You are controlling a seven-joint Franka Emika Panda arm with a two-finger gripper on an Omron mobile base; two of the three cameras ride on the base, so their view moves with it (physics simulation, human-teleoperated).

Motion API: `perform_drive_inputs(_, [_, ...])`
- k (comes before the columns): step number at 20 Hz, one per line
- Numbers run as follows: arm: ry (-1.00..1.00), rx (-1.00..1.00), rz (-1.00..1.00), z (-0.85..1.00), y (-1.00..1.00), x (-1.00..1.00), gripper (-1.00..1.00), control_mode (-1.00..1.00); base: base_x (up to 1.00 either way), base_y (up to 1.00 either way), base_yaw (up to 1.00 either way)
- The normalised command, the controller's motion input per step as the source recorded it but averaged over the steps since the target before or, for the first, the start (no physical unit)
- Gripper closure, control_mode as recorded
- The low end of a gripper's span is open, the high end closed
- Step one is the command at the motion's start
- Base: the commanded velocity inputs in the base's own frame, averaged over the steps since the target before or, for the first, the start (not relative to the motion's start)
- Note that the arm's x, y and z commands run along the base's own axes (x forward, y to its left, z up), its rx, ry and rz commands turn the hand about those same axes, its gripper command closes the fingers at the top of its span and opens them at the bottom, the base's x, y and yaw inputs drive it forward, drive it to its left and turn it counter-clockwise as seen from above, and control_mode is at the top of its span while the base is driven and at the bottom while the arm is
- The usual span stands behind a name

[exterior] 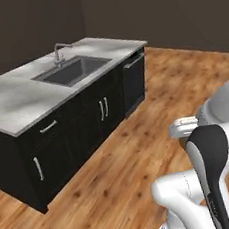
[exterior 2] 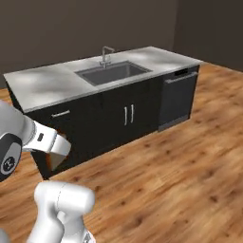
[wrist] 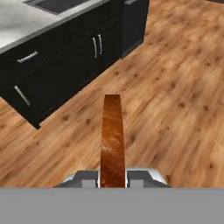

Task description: Start the toaster. Once the lever pops up, take the bread to the plate on the dining counter.

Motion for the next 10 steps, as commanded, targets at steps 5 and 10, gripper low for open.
perform_drive_inputs(5, [0.00,0.00,0.00,0.00,0.00,0.00,1.00,1.00,0.13,0.00,0.98])
perform_drive_inputs(10, [0.00,0.00,0.00,0.00,0.00,0.00,1.00,1.00,0.51,0.00,0.85])
